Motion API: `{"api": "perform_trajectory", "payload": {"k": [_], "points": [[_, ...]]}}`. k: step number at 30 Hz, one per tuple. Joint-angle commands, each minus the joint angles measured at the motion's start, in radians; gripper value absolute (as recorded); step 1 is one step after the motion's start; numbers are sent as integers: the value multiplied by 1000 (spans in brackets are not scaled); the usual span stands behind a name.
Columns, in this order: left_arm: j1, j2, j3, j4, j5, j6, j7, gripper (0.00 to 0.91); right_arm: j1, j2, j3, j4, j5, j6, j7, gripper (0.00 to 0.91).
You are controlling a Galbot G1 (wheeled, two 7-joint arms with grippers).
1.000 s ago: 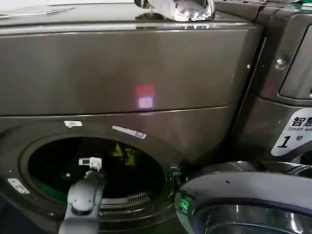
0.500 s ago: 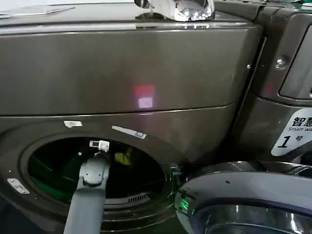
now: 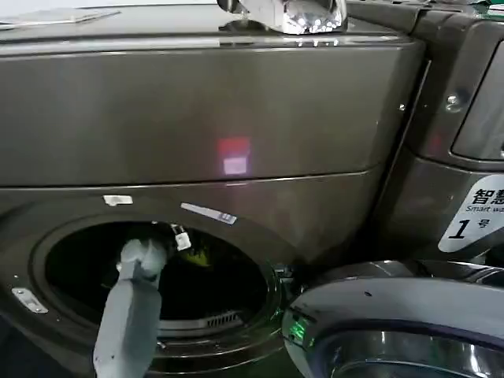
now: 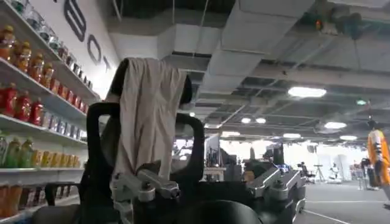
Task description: Grasp the clothes from the dryer.
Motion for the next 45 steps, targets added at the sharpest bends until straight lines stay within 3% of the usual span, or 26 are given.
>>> {"api": "perform_trajectory", "payload": {"k": [1,9,22,37,38,39,41,45], "points": [[-68,14,-6,63,134,-142,211,907,5,-1,-11,4,-3,2,2,907],[-130,27,-5,146,173,-73,139,907,6,1,-17,7,-6,5,1,907],[-169,24,20,257,54,-125,29,907,2,7,-21,19,-7,5,1,907],[-226,21,20,434,-4,-102,20,907,1,9,-21,24,-7,5,2,907],[-227,22,20,442,-17,-105,21,353,0,9,-19,21,-7,5,2,907],[-227,21,19,448,-18,-107,14,216,-1,9,-18,17,-8,5,3,907],[-225,21,19,451,-35,-116,5,0,-3,10,-19,10,-8,7,3,907],[-220,17,18,441,-47,-129,5,0,0,10,-20,8,-10,9,3,907]]}}
